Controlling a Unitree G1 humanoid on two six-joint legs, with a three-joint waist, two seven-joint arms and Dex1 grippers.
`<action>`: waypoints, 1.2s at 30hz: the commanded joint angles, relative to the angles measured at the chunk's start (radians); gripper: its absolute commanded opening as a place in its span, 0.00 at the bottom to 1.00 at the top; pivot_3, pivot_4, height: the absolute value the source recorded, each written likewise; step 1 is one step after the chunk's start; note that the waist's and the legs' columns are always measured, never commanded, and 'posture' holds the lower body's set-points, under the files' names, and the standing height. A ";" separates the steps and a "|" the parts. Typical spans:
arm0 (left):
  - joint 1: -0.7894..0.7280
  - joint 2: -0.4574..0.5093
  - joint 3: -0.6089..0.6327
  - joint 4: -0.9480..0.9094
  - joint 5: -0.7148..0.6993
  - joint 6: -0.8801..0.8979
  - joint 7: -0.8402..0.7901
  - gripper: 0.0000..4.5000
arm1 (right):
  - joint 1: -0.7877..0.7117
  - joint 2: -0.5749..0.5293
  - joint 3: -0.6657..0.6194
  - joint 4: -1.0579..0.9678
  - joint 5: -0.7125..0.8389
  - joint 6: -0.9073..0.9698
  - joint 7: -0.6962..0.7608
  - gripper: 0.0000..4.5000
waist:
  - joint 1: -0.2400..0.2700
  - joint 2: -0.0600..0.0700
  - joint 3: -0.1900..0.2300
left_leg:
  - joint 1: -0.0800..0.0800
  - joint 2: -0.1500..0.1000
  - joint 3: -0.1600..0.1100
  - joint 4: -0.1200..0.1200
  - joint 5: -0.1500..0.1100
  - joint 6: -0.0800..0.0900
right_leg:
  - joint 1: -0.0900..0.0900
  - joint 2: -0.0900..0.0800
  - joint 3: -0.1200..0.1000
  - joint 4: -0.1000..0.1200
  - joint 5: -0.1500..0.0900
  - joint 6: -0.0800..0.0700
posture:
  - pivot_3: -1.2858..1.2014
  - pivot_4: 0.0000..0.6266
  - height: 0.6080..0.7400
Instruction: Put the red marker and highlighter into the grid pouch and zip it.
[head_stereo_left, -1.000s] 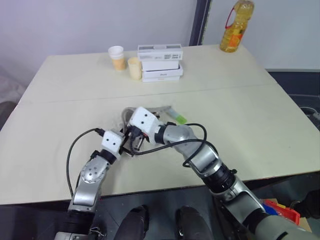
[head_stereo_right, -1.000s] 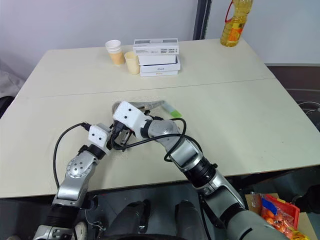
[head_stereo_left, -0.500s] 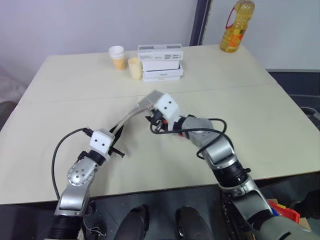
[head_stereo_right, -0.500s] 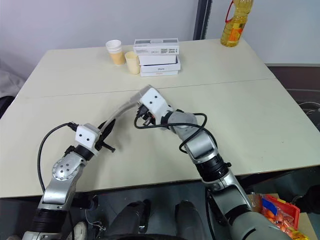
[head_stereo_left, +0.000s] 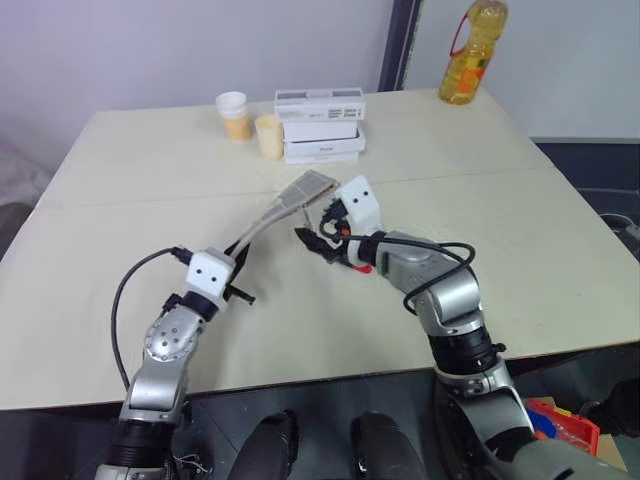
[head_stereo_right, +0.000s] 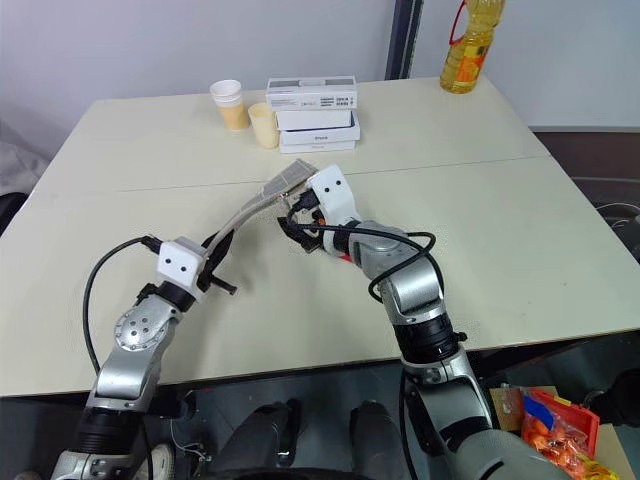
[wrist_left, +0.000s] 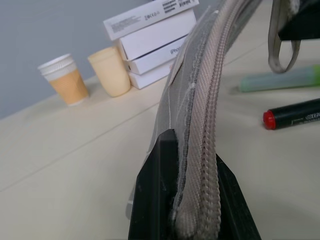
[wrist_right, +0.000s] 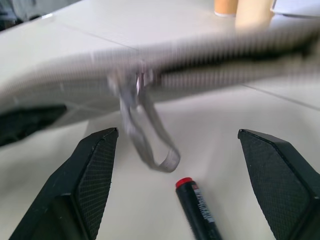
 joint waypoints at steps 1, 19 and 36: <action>-0.024 -0.001 0.003 -0.011 0.009 -0.024 0.012 0.00 | -0.039 0.019 -0.020 -0.034 0.029 0.002 -0.022 0.61 | 0.000 0.000 0.000 | 0.000 0.000 0.000 0.000 0.000 0.000 | 0.000 0.000 0.000 0.000 0.000 0.000 | 0.52 0.24 1.00; -0.030 -0.018 -0.024 -0.032 0.016 -0.020 -0.001 0.00 | -0.061 0.078 0.139 -0.017 0.048 0.008 -0.012 0.01 | -0.005 0.000 0.000 | 0.000 0.000 0.000 0.000 0.000 0.000 | 0.000 0.000 0.000 0.000 0.000 0.000 | 0.52 0.24 1.00; 0.079 0.099 0.059 -0.192 -0.134 0.155 -0.152 0.00 | -0.058 -0.004 0.144 0.001 0.003 -0.043 -0.005 0.01 | -0.007 0.000 0.000 | 0.000 0.000 0.000 0.000 0.000 0.000 | -0.001 0.000 0.000 0.000 0.000 0.000 | 0.52 0.24 1.00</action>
